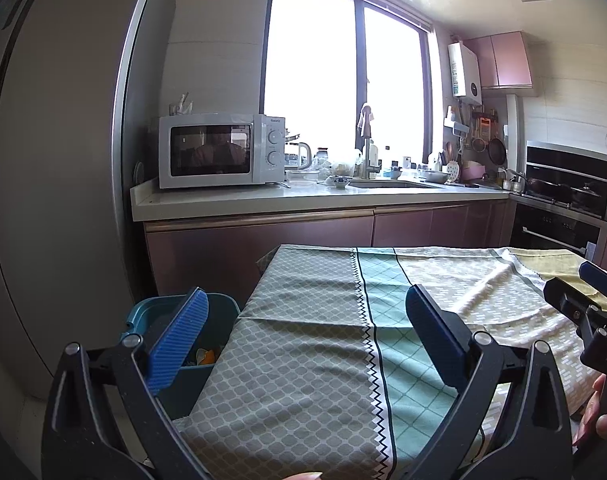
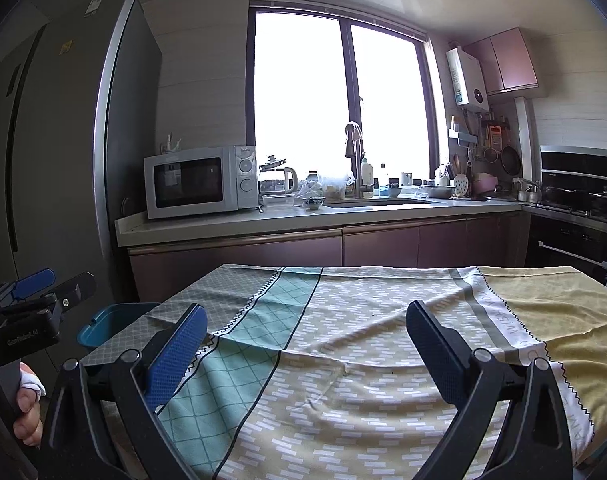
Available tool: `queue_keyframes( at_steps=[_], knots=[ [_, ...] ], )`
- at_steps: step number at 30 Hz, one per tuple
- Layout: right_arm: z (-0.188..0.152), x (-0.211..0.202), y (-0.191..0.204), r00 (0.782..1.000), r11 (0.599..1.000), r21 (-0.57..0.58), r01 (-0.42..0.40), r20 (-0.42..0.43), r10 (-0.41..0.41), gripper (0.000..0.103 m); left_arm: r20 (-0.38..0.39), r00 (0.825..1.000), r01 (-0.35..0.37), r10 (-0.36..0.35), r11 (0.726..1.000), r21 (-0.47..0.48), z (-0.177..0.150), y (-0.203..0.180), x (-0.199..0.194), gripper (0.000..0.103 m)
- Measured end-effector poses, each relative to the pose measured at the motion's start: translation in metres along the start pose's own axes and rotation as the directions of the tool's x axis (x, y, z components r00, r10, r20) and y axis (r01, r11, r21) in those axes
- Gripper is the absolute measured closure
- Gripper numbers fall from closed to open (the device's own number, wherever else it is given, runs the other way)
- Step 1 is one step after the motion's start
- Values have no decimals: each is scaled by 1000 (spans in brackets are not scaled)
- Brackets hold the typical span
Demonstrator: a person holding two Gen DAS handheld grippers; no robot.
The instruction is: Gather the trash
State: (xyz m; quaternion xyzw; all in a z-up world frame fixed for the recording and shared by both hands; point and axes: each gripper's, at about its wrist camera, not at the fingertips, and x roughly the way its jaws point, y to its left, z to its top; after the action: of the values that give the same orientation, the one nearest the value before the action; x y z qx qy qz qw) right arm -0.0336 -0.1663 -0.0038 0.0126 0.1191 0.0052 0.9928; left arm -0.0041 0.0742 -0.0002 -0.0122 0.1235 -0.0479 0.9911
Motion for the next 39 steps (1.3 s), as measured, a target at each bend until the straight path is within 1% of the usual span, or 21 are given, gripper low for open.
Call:
queue_keyframes(
  at_steps=[11, 39],
  knots=[
    [0, -2, -5, 1000, 1000, 6, 18, 18, -18, 7, 7, 1000, -14, 14, 1000, -6, -1, 1, 0, 6],
    [-2, 2, -10, 999, 999, 23, 30, 14, -31, 7, 8, 1000, -21, 21, 1000, -1, -1, -3, 5, 6]
  ],
)
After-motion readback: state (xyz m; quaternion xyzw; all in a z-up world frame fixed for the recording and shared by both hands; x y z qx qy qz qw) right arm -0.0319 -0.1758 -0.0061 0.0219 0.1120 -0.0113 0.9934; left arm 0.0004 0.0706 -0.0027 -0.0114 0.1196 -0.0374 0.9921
